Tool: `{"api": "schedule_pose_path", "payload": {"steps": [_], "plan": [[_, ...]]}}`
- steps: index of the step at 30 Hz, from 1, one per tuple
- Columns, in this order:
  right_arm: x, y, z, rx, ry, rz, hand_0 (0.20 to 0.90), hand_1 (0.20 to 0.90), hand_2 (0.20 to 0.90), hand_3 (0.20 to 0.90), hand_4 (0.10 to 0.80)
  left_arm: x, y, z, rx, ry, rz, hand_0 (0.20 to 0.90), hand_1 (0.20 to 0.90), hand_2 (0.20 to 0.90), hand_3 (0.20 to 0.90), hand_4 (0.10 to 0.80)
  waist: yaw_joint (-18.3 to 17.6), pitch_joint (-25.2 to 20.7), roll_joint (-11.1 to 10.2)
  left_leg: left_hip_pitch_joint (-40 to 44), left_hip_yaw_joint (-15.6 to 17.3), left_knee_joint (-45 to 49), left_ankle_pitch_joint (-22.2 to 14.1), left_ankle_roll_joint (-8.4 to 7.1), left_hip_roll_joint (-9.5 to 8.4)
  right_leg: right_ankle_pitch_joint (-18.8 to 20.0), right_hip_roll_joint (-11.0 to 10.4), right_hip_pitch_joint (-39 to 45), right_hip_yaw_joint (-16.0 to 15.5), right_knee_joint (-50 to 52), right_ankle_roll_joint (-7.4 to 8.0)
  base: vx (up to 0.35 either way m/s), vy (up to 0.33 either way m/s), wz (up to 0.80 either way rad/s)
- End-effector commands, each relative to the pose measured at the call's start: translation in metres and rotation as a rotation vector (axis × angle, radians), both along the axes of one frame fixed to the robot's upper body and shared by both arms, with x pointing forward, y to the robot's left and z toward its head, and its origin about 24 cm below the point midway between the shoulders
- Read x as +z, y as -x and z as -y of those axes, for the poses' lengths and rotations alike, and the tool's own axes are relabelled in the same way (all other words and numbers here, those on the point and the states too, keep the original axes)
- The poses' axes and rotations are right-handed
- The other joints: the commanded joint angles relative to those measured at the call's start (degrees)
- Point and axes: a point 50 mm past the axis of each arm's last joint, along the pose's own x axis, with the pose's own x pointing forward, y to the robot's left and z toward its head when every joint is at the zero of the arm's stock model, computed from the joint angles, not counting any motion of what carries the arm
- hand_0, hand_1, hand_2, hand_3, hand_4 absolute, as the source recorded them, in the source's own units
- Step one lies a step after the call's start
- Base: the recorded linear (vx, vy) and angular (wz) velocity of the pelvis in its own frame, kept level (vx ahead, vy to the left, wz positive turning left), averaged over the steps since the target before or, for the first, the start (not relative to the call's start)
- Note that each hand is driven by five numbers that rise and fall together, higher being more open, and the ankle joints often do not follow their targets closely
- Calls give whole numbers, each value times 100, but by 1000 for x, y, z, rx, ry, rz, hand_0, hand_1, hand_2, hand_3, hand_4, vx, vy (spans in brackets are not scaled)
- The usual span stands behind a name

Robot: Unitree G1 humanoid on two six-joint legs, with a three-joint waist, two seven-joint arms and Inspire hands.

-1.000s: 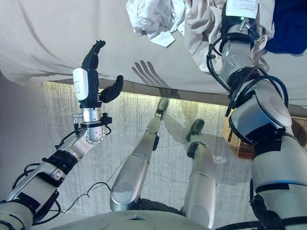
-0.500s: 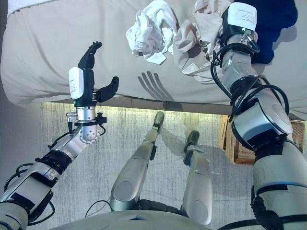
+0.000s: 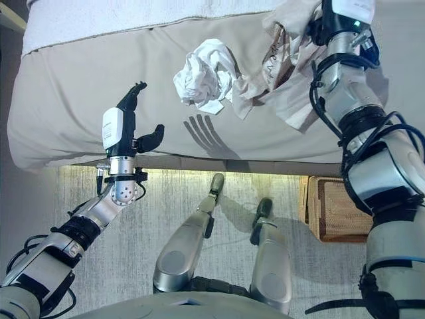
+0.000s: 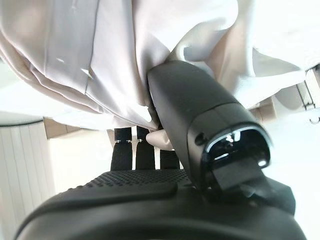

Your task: Pick up the clothes from the bed and place them into the basket

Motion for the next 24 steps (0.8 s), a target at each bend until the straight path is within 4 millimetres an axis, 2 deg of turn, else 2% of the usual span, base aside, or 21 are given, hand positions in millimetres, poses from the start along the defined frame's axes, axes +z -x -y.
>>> {"api": "schedule_pose_path", "payload": {"steps": [1, 4, 12, 24], "plan": [[52, 25, 13, 27, -31, 280, 300, 300, 300, 200, 100, -3, 1, -1, 17, 20, 3, 900, 900, 900, 900, 800, -204, -989, -469, 381, 314, 243, -1096, 282, -106, 483, -31, 320, 145, -641, 103, 87, -58, -8], [58, 30, 20, 16, -37, 296, 300, 300, 300, 200, 100, -8, 2, -1, 22, 3, -26, 900, 900, 900, 900, 800, -255, -1136, -547, 516, 311, 214, -1131, 268, -89, 479, 13, 479, 200, -726, 88, 63, -49, -8], [81, 61, 51, -53, 38, 360, 300, 300, 300, 200, 100, -32, 15, -8, 50, -56, -106, 900, 900, 900, 900, 800, -638, -1795, -798, 1093, 455, 138, -1275, 211, 31, 498, 149, 1029, 465, -989, 39, 135, -50, -13], [95, 96, 83, -132, 67, 384, 300, 300, 300, 200, 100, -58, 30, -20, 71, -191, -185, 900, 900, 900, 900, 800, -1192, -2320, -799, 1503, 783, -51, -1367, 154, 157, 516, 296, 1264, 886, -1197, 46, 69, -27, -24]]}}
